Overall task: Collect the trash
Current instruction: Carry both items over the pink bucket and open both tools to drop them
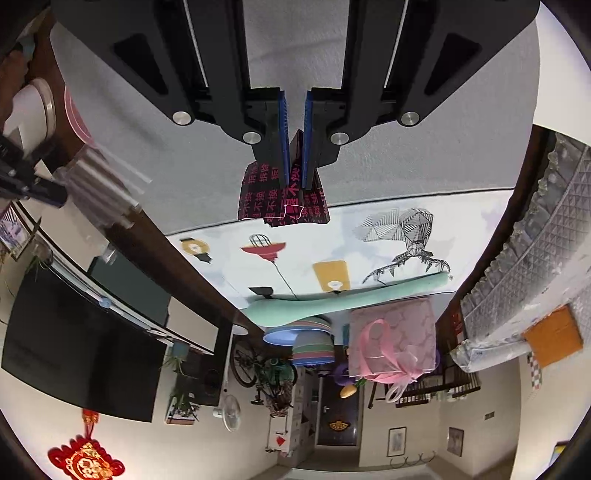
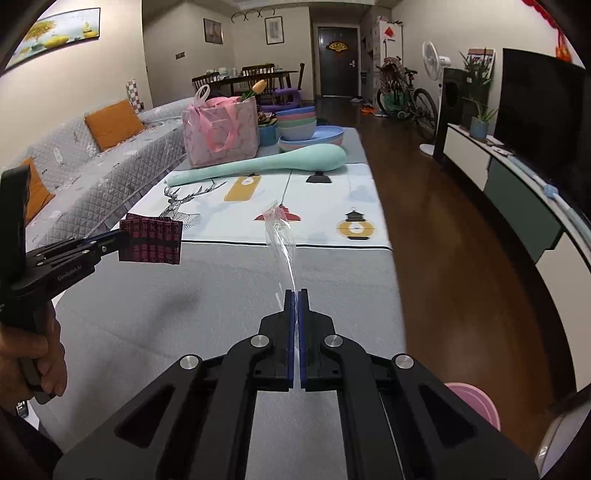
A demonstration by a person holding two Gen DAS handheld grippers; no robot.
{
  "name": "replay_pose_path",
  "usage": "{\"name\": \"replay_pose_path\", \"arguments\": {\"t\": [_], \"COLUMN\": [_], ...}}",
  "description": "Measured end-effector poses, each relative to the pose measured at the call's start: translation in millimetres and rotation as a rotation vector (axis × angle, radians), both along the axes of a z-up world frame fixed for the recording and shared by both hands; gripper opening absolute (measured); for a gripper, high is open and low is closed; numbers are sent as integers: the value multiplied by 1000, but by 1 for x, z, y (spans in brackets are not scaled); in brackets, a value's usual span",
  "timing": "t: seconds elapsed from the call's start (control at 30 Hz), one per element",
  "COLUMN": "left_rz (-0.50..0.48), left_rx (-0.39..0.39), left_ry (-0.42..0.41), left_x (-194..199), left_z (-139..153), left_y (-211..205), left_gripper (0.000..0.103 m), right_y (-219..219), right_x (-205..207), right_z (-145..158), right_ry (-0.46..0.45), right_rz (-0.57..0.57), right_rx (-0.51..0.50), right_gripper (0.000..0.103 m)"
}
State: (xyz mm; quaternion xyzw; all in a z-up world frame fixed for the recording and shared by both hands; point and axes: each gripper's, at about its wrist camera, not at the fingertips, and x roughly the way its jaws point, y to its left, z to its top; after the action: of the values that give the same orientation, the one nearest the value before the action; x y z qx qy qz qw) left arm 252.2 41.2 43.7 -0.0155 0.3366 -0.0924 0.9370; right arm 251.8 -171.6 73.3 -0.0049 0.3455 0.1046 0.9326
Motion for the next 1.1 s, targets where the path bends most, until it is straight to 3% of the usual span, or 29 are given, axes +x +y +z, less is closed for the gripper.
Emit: {"name": "replay_pose_path", "arguments": {"t": [0.43,0.63,0.9,1.1], "left_rz": [-103,-171,-250,-312], "left_rx": [29,-5,-14,-8], "left_ry": [-6,-5,13,24], "left_x": [-63,-88,-100,-100], "left_z": [-3,-4,-13,-16], "left_y": [-61,-102,-163,-208], "left_gripper": [7,7,7,7], "right_y": [-71,-114,-166,-205], "right_x": [-96,-132,-148,-150], "right_z": [42,27,21,-1], "right_ry": [-96,-106,-112,-67], "right_rz": [-77,-155,-255,-330], "right_rx": [60,47,52,81], "right_gripper": [2,2,2,2]}}
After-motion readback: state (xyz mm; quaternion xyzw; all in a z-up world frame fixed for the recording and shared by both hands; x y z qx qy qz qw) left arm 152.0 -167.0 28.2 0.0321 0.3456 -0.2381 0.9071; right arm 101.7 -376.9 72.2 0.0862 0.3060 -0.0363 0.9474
